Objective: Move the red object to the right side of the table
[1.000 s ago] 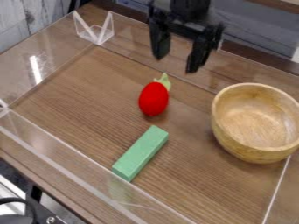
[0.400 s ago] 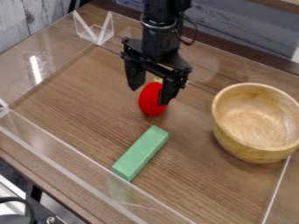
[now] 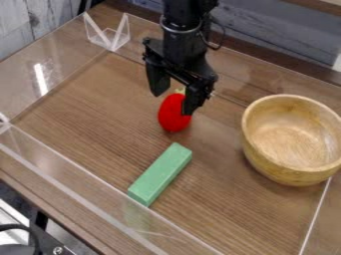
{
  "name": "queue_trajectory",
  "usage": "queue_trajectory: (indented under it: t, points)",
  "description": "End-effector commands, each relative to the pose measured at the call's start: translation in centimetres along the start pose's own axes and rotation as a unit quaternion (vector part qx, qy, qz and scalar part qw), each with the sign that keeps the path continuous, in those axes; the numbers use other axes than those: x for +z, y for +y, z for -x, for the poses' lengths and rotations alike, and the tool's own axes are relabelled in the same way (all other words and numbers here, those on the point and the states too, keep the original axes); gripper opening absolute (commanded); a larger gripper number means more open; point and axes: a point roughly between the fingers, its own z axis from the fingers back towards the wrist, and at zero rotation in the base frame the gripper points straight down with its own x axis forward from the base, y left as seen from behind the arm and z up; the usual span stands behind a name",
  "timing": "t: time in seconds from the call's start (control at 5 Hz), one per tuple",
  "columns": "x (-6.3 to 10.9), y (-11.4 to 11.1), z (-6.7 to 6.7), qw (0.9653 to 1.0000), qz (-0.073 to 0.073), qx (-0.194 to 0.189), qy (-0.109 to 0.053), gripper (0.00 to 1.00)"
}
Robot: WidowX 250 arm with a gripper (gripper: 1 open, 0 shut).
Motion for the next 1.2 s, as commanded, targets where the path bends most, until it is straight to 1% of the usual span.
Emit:
queue_trajectory:
  t: [0.0,0.2,0.4,0.6,0.8,1.0]
  points:
    - [0.6,0.8,-0.6,0.9995,-0.009,-0.020,-0.024,1.00]
    - [-0.5,0.7,-0.2,0.9997,-0.015,0.009,-0.019,1.00]
    - [-1.3,0.8,-0.2,0.9981,-0.019,0.052,-0.029,1.00]
    - [-2.1,1.4,-1.4,0.9989,-0.015,0.022,-0.039,1.00]
    - [-2.1,2.2,-2.5,0.9987,-0.013,0.000,-0.050,1.00]
    - [-0.7,2.5,-1.6,0.9982,-0.010,-0.015,-0.058,1.00]
